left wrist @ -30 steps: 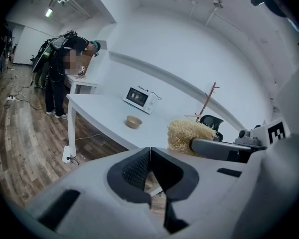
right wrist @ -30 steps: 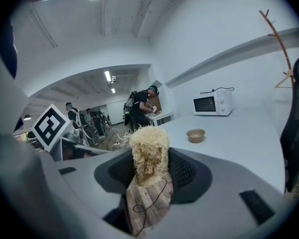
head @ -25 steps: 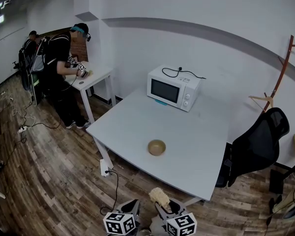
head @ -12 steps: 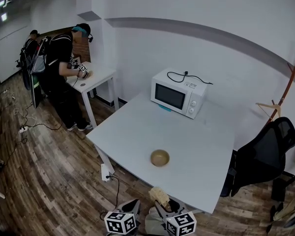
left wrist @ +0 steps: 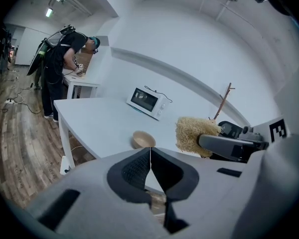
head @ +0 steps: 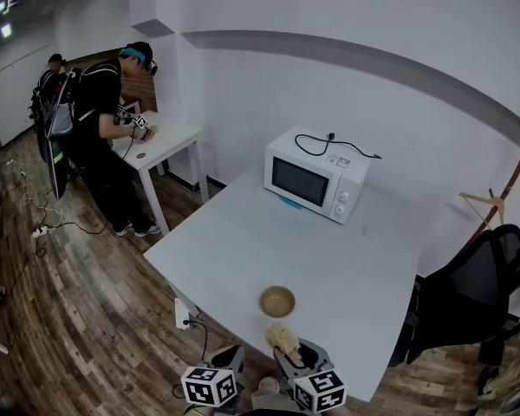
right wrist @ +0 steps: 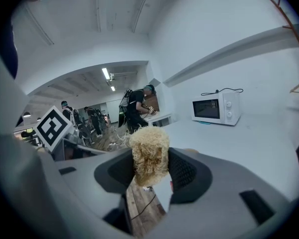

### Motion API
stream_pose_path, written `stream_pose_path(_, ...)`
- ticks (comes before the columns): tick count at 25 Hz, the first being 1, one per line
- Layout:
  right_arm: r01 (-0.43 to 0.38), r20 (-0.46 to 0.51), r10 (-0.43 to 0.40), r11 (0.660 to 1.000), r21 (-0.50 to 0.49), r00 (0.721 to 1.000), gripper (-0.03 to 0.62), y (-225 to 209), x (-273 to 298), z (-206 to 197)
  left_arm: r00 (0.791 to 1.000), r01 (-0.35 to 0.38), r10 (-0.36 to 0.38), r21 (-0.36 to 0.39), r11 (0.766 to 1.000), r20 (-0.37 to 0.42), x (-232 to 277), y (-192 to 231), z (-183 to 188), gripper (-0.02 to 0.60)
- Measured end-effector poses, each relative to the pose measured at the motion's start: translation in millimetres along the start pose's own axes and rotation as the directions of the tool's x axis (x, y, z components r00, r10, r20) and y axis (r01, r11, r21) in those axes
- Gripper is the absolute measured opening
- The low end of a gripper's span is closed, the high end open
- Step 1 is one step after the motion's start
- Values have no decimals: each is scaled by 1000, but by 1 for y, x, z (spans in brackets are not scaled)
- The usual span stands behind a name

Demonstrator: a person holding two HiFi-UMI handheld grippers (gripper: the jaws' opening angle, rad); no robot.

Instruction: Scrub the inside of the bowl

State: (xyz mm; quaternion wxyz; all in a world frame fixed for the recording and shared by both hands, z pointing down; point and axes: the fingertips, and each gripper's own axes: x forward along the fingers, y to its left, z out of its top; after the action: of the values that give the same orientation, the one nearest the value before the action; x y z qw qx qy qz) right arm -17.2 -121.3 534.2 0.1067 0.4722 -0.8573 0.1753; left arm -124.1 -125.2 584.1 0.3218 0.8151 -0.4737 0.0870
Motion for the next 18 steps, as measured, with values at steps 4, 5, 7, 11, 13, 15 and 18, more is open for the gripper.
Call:
stream_pose_path(4, -2, -6, 2, 1000, 1, 1000, 184, -27, 18, 12, 1000, -16, 17, -2, 1000, 4, 27, 5, 17, 20)
stream_pose_path(5, -6, -5, 6, 1000, -1, 1000, 184, -33, 23, 15, 1000, -23, 23, -2, 1000, 2, 34, 6, 20, 20)
stream_pose_path(7, -14, -1, 14, 1000, -7, 1000, 184, -44, 31, 20, 999, -40, 40, -6, 999, 0, 46, 11, 24, 20)
stream_pose_path(11, -37, -2, 37, 999, -22, 999, 184, -63, 49, 28, 997, -73, 73, -19, 997, 2, 70, 22, 34, 20)
stream_pose_path(13, -48, -18, 47, 998, -33, 999, 184, -70, 54, 26, 996, -86, 86, -21, 996, -7, 80, 25, 34, 20)
stream_pose_path(15, -55, -37, 53, 998, -39, 998, 184, -78, 58, 22, 995, -103, 102, -16, 995, -16, 89, 27, 33, 20)
stream_pose_path(18, -56, -56, 54, 998, -30, 997, 184, -90, 64, 17, 991, -131, 130, -12, 991, -31, 101, 31, 33, 20)
